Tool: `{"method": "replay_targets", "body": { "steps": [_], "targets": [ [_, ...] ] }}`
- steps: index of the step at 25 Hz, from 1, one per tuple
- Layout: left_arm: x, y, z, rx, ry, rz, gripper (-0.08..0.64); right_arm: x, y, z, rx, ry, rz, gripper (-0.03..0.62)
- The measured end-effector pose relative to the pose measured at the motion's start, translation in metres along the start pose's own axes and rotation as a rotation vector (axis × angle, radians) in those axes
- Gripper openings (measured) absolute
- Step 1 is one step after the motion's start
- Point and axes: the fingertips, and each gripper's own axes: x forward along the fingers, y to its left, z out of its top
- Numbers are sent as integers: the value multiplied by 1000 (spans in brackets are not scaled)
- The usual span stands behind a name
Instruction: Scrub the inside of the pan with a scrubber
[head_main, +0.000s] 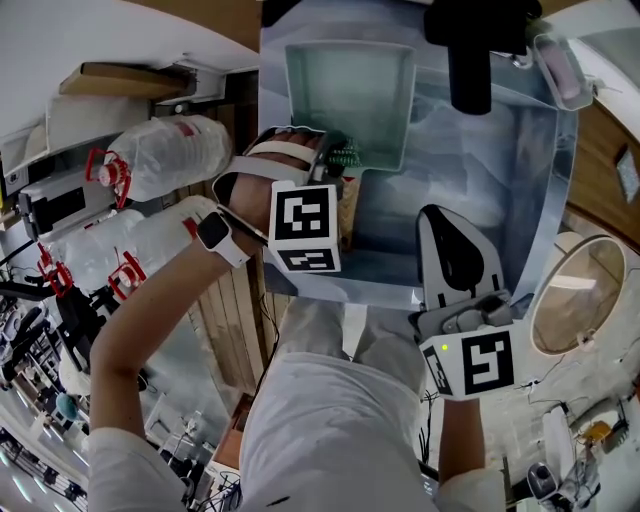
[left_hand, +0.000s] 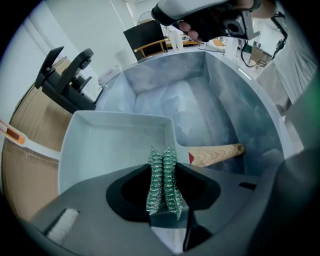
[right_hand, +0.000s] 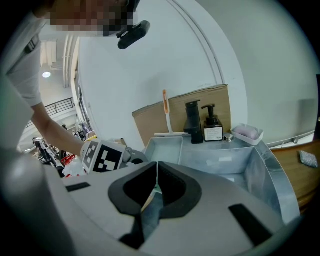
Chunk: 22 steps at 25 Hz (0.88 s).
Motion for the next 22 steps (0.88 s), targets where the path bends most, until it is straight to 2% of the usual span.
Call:
{"method": "replay_targets", "body": {
  "steps": [9,22],
  "targets": [
    [1,1,21,-18,-27,-5,158,-8,-11,2,13,-4,-16,9],
    [12,2,59,10,-53,-15,156,-21,-36,2,45,-15,-32,9]
  ]
}}
